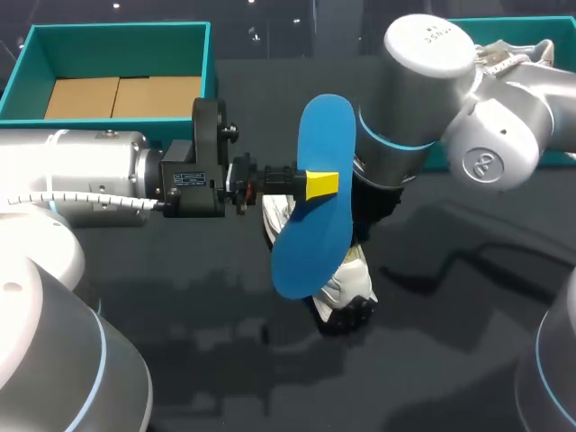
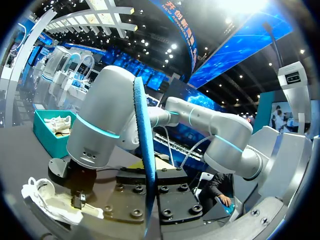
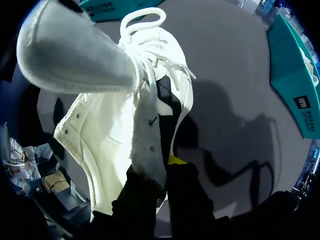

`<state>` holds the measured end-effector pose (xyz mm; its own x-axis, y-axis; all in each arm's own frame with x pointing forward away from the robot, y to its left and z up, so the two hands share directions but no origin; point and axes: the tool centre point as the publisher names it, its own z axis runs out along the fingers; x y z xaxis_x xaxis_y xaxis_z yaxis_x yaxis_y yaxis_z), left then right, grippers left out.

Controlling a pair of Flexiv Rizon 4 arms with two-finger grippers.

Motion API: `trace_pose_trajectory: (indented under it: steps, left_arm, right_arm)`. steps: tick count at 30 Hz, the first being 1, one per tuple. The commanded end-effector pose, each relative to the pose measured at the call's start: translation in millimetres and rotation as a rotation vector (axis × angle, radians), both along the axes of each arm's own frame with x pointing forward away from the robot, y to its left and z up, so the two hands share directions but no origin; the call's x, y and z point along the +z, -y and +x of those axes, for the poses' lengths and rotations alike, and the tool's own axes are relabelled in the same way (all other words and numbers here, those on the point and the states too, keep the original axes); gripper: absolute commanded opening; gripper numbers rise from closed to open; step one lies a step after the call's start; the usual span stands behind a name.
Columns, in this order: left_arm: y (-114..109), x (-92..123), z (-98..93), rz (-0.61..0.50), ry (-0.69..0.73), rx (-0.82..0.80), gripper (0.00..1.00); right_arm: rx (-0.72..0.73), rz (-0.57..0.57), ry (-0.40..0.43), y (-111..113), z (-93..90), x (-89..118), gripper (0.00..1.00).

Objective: Take the shoe out of the shoebox, open the shoe tongue, remove and reinsert the insole, then place the shoe into the shoebox

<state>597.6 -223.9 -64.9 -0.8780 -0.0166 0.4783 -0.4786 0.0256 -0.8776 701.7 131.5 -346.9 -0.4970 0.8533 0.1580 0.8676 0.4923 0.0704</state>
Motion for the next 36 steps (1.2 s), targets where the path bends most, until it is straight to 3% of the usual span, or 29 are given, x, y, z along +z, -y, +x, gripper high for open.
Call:
trace_pose_trajectory:
  steps: [1, 7, 14, 36]
  left_arm:
    - [2, -1, -0.7, -0.002, 0.001, 0.002, 0.0]
    - [2, -1, -0.7, -0.002, 0.001, 0.002, 0.0]
    - [2, -1, -0.7, -0.002, 0.001, 0.002, 0.0]
    - [2, -1, -0.7, -0.002, 0.001, 0.002, 0.0]
  right_arm:
    - [-0.003, 0.009, 0.013, 3, -3.9, 2, 0.0]
    - [-0.24, -0.016, -0.077, -3, -6.7, -7, 0.0]
    - [-0.399, -0.051, -0.102, -10, -15.9, -5, 0.0]
    - [-0.362, -0.01, 0.009, -14, -27.1, -26, 0.0]
